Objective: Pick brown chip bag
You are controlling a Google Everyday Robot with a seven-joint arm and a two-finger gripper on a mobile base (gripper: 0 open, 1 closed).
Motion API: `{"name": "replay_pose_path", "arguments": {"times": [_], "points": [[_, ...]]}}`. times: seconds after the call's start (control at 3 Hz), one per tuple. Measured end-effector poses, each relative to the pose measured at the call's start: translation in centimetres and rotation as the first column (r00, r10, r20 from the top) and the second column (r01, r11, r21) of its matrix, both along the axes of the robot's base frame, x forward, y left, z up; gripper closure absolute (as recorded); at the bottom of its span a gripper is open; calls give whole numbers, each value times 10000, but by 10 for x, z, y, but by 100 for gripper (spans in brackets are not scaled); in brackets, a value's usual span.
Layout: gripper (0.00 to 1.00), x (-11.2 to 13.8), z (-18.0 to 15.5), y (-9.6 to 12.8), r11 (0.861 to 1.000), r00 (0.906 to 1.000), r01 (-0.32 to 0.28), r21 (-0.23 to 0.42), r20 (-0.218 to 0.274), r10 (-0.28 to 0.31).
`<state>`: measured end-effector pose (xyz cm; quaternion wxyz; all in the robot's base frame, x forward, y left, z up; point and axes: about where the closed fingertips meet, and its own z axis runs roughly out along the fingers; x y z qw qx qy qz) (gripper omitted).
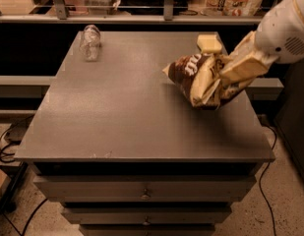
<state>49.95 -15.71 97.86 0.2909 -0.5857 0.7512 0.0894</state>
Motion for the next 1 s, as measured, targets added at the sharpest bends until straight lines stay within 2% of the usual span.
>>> {"name": "replay_pose_path", "arguments": {"times": [0.33,0.67,1.0], "points": [[100,9,67,15,9976,9880,-539,-423,1426,595],[100,12,86,19,9974,9811,-598,-398,1821,661],[100,12,86,19,9974,9810,-598,-398,1822,661]]}}
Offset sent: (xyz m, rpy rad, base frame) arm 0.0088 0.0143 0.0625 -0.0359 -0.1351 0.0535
